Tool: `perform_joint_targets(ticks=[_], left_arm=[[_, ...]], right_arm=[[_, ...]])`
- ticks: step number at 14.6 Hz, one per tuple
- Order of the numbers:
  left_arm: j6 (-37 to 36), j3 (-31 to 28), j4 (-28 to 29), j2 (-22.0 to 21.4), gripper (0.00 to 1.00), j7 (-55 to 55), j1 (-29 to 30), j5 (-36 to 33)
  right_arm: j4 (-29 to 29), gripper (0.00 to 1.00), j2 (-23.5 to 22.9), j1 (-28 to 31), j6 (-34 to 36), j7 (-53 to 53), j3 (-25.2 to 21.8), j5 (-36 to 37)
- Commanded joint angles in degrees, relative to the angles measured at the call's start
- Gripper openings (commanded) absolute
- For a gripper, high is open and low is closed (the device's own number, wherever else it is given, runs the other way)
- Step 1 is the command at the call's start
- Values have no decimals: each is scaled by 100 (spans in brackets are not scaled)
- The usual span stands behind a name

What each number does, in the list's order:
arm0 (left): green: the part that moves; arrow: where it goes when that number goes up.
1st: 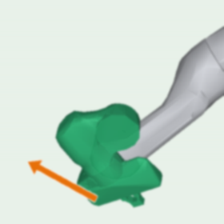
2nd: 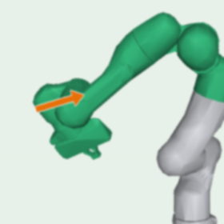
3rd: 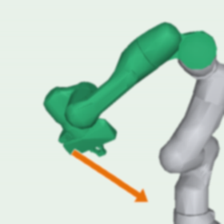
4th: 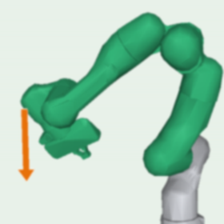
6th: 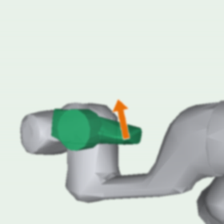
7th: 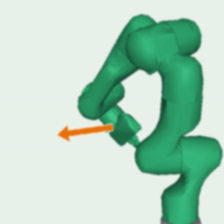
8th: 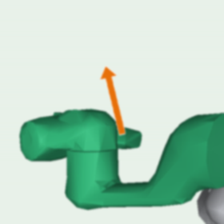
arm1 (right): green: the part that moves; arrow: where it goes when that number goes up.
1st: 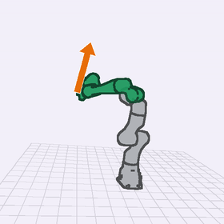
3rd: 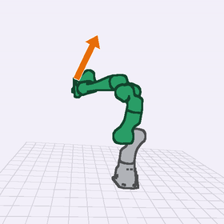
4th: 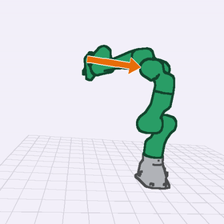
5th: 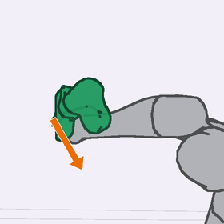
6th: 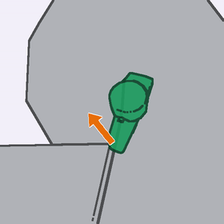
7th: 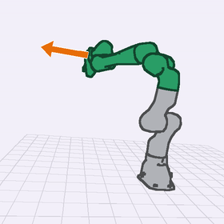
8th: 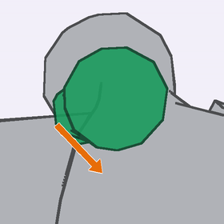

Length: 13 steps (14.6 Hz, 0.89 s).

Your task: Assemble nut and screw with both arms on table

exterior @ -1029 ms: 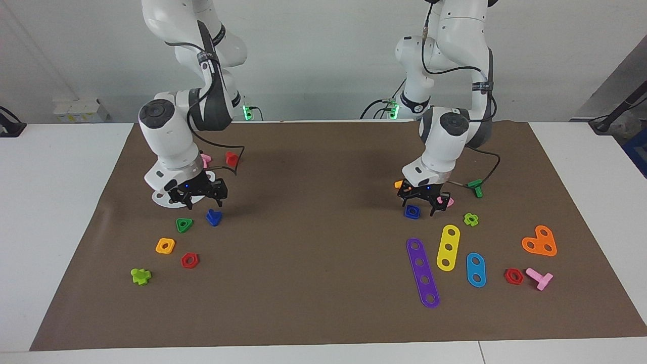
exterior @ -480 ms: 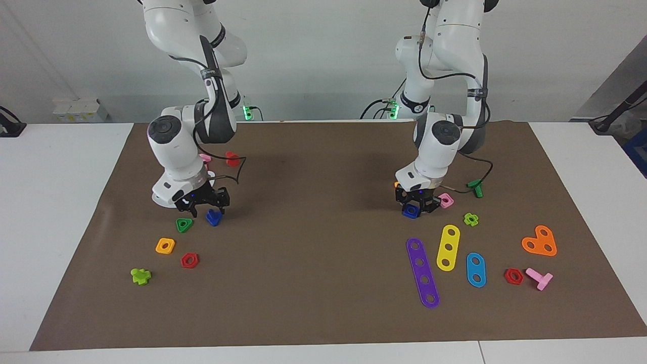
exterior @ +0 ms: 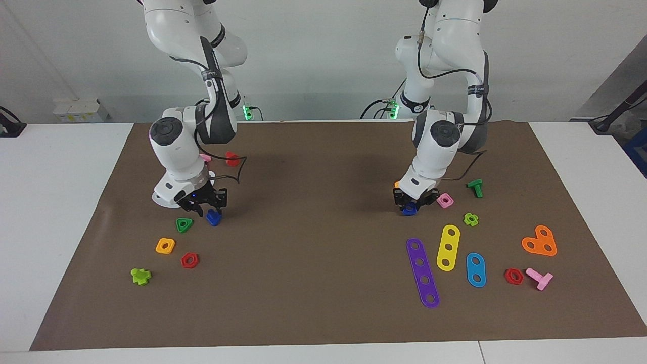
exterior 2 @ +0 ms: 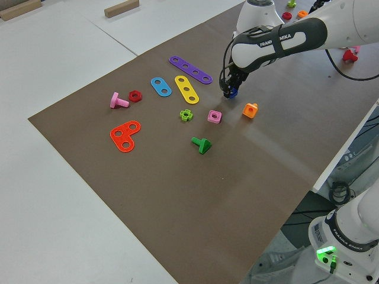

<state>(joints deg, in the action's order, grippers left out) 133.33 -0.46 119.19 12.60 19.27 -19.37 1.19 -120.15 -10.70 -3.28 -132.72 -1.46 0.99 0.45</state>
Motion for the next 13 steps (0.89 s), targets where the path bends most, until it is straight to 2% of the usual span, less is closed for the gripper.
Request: perform_joint_targets(ticks=[1, 5, 7, 13], left_arm=[[-421, -60, -570, -20, 0, 1242, -129, 57], [-1298, -69, -1361, -20, 0, 1431, -50, 127], [-1424, -104, -1556, -20, 0, 1431, -23, 145], [-1397, -113, -1670, 6, 0, 1440, -6, 145]], right_arm=[[-123, 0, 191, 64, -17, -118, 42, 105], [-88, 0, 306, -23, 35, -48, 51, 105], [-18, 0, 315, -250, 132, 170, 51, 105], [386, 0, 61, -1462, 35, 2303, 51, 114]])
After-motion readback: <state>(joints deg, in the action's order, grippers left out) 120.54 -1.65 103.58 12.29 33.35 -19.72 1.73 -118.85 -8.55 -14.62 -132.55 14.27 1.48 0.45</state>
